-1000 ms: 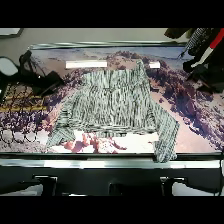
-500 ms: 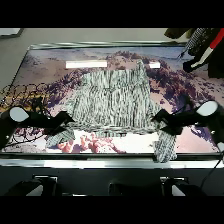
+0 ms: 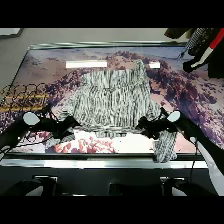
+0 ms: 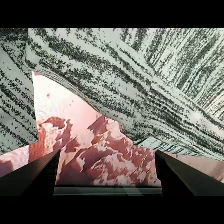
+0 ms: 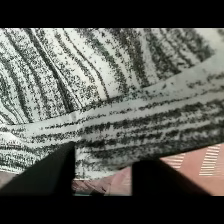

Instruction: Fold the clothes and pants, and hang the long-sleeved shirts on hangers.

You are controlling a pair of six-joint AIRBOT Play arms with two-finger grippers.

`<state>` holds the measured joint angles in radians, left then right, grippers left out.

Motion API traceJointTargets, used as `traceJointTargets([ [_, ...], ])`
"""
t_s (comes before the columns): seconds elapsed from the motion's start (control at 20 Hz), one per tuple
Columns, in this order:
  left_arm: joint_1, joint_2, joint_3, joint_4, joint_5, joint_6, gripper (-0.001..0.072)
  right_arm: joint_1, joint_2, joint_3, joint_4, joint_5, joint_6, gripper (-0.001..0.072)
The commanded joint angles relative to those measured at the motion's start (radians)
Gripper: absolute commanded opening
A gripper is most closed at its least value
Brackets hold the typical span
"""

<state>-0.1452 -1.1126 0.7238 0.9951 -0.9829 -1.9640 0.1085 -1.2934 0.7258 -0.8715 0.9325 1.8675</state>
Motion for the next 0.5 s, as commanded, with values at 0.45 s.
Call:
traceJointTargets([
  [0.45, -0.102, -0.178, -0.002, -0.134, 0.313, -0.001, 0.0707, 0.007, 0.066, -0.002, 0.020, 0.013, 0.030, 0.0031],
])
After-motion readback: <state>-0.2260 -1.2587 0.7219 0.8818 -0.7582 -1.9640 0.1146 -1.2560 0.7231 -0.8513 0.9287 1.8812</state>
